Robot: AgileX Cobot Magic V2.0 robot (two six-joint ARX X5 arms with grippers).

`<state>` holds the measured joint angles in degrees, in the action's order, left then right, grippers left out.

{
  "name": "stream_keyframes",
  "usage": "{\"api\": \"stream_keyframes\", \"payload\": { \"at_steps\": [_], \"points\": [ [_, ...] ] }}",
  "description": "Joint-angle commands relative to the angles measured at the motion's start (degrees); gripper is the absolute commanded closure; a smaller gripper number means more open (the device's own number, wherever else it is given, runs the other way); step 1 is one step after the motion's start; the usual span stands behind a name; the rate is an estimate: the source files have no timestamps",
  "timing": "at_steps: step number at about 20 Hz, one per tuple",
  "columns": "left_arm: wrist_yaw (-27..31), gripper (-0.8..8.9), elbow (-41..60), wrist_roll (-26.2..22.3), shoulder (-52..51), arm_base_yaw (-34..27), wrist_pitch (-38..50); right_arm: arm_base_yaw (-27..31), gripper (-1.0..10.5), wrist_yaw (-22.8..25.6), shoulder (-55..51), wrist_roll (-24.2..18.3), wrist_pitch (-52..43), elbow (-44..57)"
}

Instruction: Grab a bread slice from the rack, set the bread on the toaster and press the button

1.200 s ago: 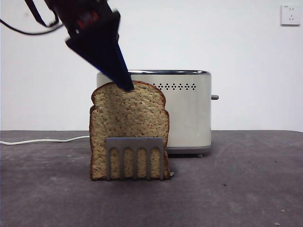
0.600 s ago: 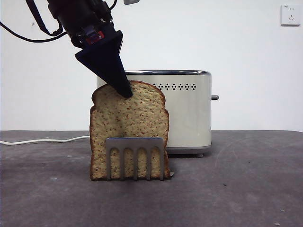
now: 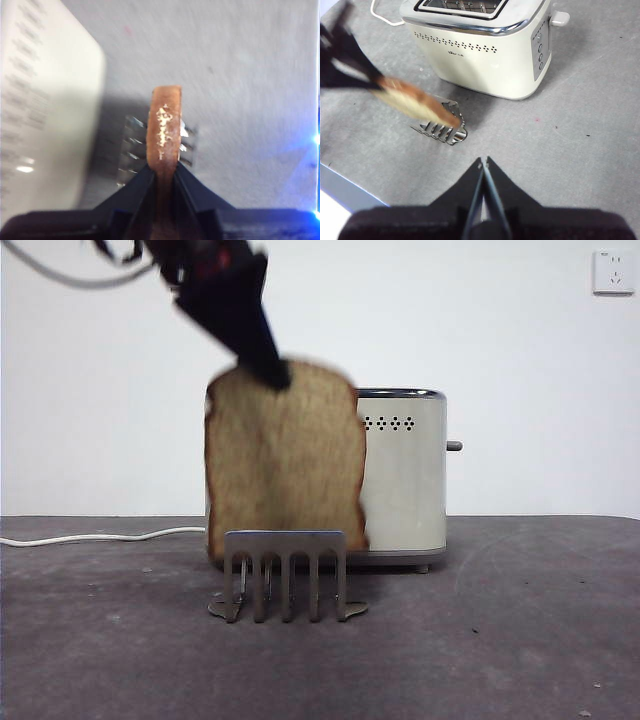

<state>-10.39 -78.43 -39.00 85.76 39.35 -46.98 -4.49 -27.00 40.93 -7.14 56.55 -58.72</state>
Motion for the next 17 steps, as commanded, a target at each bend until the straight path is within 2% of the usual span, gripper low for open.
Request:
{"api": "stream_keyframes", "payload": {
  "at_steps": [1,4,7,9,13,17],
  "points": [
    [-0.2,8.22,-6.9,-0.6,-0.5,0.2,-4.0,-0.1,9.6,-0.1,0.0,-0.5,-0.3,0.0],
    [0.1,8.22,-16.8,-1.7,-0.5,0.2,-7.3,-0.1,9.6,-0.1,0.0,-0.5,-0.3,0.0],
    [6.6,8.22,-24.3,-4.4,-0.5,0.2,-4.9,-0.1,9.6,-0.1,0.0,-0.5,-0.3,0.0],
    [9.5,8.22,-25.1,-7.4,-0.5,0.2,-0.6,-0.1,9.6,-0.1,0.0,-0.5,-0.3,0.0],
    [10.3,8.22,-25.1,-13.2,1.5,-0.9,0.7,-0.1,9.6,-0.1,0.0,-0.5,-0.3,0.0],
    [10.4,8.22,-25.1,-15.3,6.4,-1.9,0.9,-0.1,9.6,-0.1,0.2,-0.5,-0.2,0.0]
  ]
}}
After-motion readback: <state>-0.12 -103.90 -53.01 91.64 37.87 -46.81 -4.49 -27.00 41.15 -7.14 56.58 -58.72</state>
